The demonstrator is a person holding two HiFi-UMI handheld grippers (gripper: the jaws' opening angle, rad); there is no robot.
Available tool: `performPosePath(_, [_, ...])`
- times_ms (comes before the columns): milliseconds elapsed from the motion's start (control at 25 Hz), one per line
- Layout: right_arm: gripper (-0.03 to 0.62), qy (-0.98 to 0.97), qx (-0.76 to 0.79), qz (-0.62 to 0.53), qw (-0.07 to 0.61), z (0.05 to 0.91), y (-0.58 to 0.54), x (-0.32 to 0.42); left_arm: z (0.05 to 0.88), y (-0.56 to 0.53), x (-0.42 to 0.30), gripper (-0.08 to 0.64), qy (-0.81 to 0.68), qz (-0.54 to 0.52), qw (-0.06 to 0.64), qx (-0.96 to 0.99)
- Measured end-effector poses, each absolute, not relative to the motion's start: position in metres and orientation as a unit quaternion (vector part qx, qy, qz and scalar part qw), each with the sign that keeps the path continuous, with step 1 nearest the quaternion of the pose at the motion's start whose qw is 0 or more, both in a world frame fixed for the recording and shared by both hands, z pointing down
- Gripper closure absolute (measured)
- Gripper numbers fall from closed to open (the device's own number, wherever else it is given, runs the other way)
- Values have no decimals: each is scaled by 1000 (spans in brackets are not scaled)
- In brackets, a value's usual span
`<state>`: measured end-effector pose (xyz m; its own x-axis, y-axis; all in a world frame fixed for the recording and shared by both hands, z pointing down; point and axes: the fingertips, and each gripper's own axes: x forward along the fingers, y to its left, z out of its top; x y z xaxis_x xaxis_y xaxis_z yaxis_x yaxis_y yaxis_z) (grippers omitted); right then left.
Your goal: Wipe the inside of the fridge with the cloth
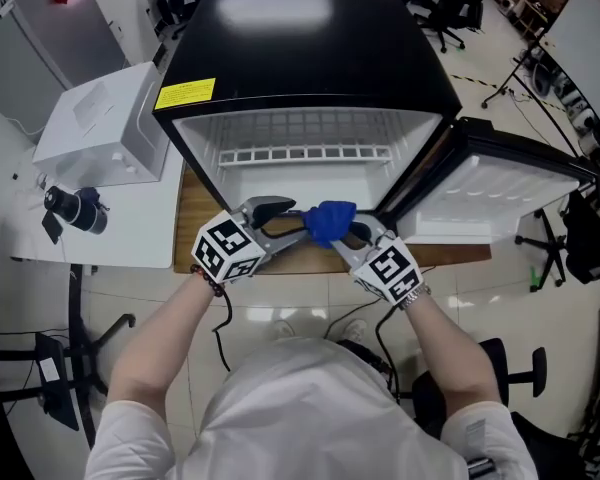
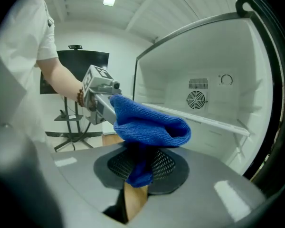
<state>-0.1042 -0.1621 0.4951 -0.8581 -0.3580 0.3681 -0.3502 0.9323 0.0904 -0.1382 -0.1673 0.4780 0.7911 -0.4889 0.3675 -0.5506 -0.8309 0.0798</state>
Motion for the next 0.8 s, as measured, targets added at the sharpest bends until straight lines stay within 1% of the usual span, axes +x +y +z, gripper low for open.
performPosePath(240, [531,-973,104,-16,207,480,-128,-99,473,-142,-112,279,-169,156,136,964])
performPosePath(480, [531,-972,43,-26,228,475,-103,-97,471,-118,-92,280,-85,135,190,969])
performPosePath(520, [531,-972,36,-27,232,475,-101,-97,470,-114,-89,293,-74,135,192,969])
performPosePath(600, [531,-968,31,-33,245,477,-100,-94,468,-110,-84,357,-63,136,188,971])
performPosePath(680, [531,-966,37,-35,253,479,-104,-90,467,-111,-81,404,-68,138,178,972])
performPosePath(800, [529,-967,59,-32,245,480,-113,-89,467,-118,-80,433,-91,143,162,972])
